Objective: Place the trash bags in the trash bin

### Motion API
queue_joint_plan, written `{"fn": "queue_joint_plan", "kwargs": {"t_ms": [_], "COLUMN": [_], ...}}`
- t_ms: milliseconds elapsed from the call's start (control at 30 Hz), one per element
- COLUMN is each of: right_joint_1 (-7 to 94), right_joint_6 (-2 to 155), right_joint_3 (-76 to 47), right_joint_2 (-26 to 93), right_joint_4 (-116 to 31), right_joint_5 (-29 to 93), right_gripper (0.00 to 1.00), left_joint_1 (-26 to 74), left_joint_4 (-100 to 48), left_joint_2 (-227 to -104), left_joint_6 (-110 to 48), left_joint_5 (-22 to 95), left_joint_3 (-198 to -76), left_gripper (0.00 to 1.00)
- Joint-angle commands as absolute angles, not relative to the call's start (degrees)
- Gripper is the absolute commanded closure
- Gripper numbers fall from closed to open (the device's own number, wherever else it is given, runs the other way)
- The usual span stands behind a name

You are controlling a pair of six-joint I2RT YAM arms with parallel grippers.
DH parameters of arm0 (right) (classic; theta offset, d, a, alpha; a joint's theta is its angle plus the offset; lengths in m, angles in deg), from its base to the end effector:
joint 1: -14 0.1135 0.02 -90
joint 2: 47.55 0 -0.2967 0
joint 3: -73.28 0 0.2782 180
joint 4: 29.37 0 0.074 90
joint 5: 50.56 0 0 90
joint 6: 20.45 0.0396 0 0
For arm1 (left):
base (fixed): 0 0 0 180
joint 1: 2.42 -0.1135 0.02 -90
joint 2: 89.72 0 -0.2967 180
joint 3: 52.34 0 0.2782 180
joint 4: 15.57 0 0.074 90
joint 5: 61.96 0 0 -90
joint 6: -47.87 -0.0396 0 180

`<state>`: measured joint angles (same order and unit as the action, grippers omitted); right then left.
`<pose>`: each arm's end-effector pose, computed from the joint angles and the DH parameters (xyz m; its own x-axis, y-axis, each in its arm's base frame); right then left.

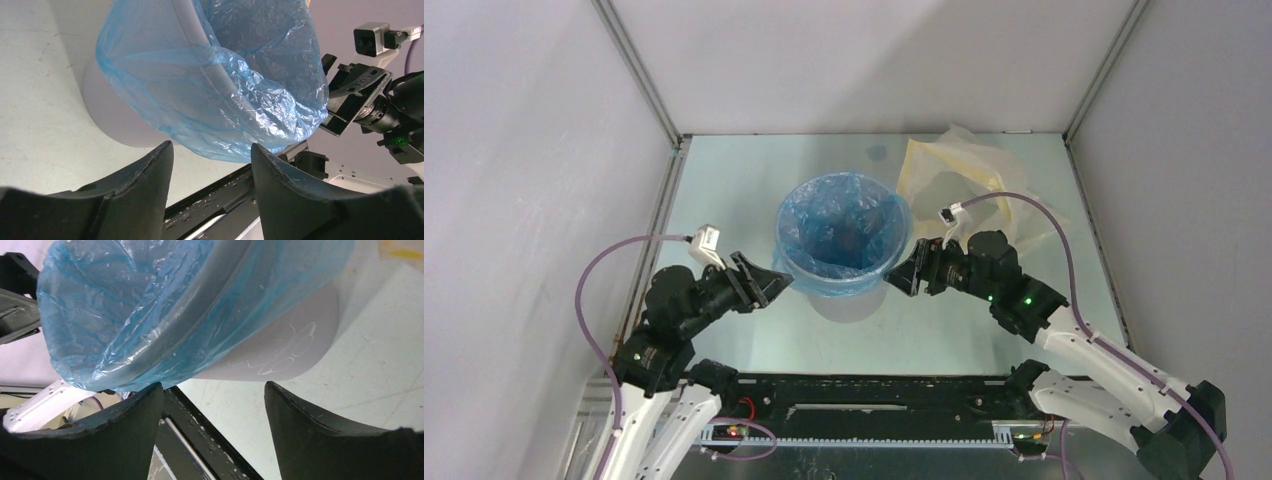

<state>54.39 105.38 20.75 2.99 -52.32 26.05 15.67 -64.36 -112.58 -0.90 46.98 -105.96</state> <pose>0.1575 0.1460 0.3120 -0.6863 0.1638 -0.7086 -0.4851 0.6228 0.6138 0.0831 -0.0407 0.3365 -0.6082 -0.4571 -0.6489 0.2476 0.6675 -0.7023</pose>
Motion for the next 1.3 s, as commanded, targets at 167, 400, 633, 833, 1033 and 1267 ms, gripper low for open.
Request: {"fn": "queue_joint_plan", "kwargs": {"t_ms": [167, 400, 633, 833, 1033, 1267], "right_joint_1": [55.9, 55.9, 55.9, 55.9, 55.8, 55.8], "right_joint_6": [111.1, 112.4, 112.7, 113.2, 114.3, 112.9], "right_joint_3": [23.4, 25.0, 24.9, 24.9, 25.0, 27.1], "right_joint_2": [2.7, 1.9, 1.1, 2.0, 5.4, 9.5], "right_joint_4": [-42.4, -42.4, -39.4, -37.4, -38.2, -37.8], "right_joint_5": [23.8, 24.0, 22.6, 22.7, 25.2, 27.2], "right_gripper": [0.19, 0.17, 0.14, 0.09, 0.12, 0.16], "left_joint_1": [15.3, 15.3, 15.2, 15.3, 15.3, 15.3], "left_joint_4": [-59.0, -55.8, -57.7, -60.1, -60.5, -57.7], "left_joint_2": [-112.1, -113.8, -113.3, -112.6, -112.9, -114.6], "left_joint_6": [1.7, 2.8, 0.3, 0.0, 0.0, -0.9], "left_joint_5": [49.0, 50.8, 49.3, 47.2, 46.2, 44.7], "left_joint_3": [-102.4, -100.4, -101.7, -102.6, -102.8, -99.2], "left_gripper": [0.34, 0.33, 0.29, 0.26, 0.25, 0.25]}}
